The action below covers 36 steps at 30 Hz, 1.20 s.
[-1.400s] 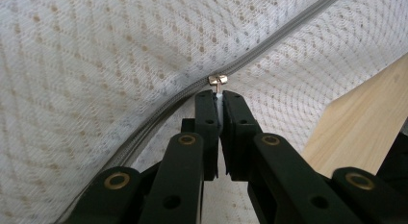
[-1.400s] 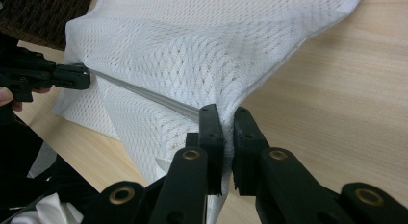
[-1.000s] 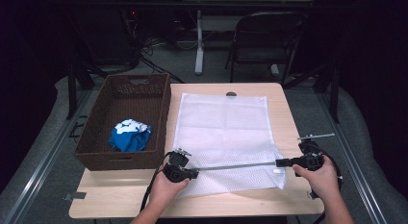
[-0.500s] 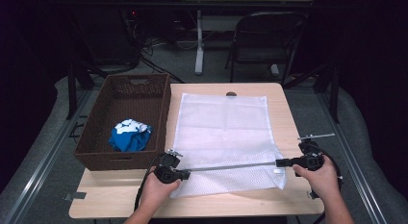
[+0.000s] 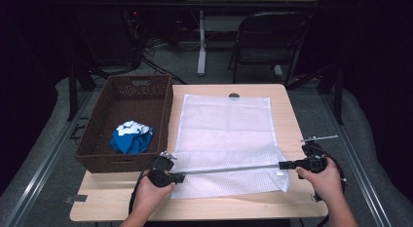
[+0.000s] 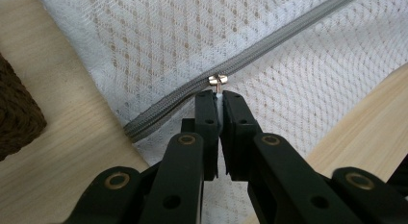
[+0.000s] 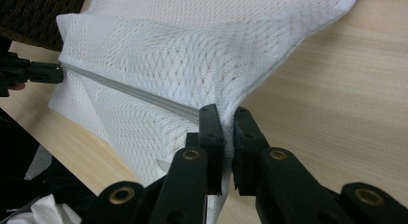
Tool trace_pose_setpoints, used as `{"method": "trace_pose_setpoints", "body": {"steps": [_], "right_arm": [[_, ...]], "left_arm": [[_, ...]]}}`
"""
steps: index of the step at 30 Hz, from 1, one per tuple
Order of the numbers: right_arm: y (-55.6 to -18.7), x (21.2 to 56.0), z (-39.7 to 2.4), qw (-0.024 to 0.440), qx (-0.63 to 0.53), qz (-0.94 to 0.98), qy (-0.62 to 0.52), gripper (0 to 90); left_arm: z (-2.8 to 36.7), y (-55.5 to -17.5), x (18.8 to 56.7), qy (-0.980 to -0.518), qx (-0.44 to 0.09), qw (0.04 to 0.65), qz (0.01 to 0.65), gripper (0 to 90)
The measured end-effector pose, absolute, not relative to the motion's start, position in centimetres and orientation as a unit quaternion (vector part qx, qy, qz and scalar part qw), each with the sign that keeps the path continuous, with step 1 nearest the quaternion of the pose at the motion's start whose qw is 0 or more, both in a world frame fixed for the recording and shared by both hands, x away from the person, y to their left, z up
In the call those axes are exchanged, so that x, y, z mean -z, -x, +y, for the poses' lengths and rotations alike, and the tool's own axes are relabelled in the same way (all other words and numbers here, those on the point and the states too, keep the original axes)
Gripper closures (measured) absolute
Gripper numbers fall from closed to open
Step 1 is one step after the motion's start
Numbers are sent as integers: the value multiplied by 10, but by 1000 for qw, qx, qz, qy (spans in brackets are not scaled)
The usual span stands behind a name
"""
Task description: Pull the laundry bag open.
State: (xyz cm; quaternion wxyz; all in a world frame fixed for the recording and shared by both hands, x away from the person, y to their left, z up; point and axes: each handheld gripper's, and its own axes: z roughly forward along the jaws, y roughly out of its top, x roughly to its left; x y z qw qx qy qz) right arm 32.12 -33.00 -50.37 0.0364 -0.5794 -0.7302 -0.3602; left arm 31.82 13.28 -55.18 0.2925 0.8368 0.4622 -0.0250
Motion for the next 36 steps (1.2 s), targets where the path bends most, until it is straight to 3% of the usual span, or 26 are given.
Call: {"method": "trace_pose_setpoints", "body": {"steps": [36], "right_arm": [[-320,504,-343,25,355,-721,595,848]], "left_arm": [[142,-313,553,-837,8,282,468,864]]}}
